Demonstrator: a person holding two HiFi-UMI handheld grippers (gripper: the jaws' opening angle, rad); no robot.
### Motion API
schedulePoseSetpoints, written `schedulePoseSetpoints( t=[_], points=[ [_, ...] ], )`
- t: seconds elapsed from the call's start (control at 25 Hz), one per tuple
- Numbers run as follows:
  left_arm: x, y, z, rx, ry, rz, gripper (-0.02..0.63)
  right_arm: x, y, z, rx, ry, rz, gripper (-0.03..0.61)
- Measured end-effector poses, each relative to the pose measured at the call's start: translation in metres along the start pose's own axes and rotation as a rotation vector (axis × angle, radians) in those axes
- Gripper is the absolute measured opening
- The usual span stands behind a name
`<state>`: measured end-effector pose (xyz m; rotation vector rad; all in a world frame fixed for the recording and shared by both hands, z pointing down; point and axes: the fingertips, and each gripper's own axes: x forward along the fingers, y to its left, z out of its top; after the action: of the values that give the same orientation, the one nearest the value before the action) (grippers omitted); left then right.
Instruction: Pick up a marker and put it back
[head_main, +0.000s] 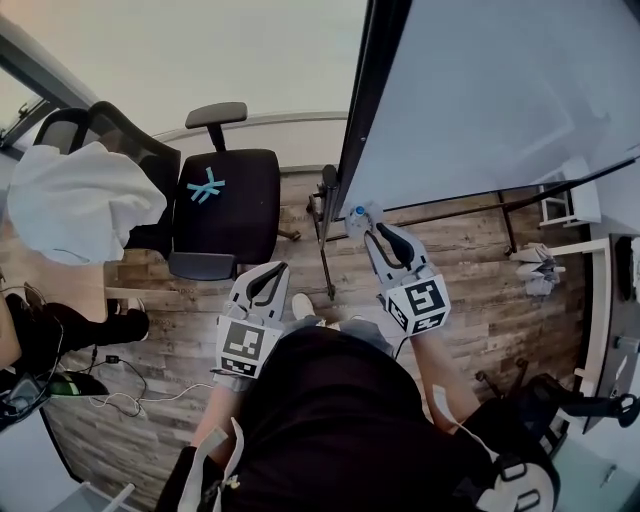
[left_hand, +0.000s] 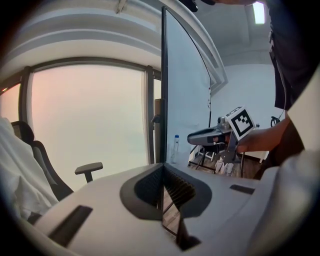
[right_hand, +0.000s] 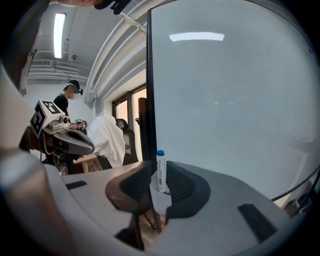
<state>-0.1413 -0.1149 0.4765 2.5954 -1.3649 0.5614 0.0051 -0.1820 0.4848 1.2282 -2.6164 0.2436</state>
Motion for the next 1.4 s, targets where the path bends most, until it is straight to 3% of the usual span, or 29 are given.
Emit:
schedulePoseSetpoints(
  t=[0.92,1.4],
  points=[
    [-0.017,0.054,-0.026,0.004,0.019,-0.008,0.009,0.048,-0.004,-0.014,0.004,0.054,-0.139,0.096],
    [-0.011,0.053,-0.02,0.011,0.009,-0.013,0.009,0.045,-0.005,-0.01,0.0,0.048,-0.133,0.077]
  ],
)
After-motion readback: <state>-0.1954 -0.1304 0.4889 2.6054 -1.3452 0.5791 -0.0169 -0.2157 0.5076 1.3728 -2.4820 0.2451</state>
